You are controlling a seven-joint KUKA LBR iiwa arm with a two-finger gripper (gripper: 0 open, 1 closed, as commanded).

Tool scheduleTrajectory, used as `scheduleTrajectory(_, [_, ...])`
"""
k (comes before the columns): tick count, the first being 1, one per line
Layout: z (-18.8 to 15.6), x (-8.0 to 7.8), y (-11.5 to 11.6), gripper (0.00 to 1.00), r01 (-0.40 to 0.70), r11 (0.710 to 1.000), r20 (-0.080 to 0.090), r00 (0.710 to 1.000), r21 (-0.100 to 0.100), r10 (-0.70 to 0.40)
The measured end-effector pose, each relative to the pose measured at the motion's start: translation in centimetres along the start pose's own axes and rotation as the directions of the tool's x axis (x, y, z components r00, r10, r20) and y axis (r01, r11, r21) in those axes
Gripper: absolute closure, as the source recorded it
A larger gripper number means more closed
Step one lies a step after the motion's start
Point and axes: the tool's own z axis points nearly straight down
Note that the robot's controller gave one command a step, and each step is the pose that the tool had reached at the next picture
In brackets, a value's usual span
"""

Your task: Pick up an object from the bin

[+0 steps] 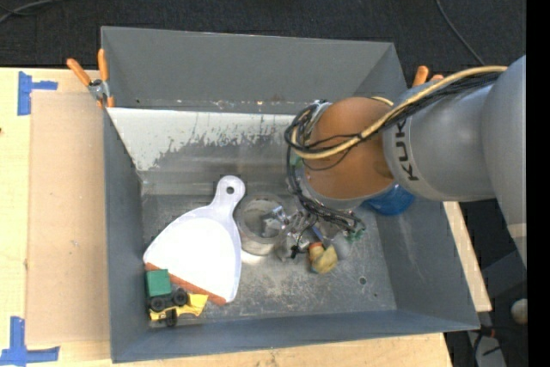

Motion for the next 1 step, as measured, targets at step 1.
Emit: scheduleTrajectory(1, [0.0, 0.0, 0.0, 1.0, 0.0, 1.0, 0.0, 1.0, 0.0, 0.0])
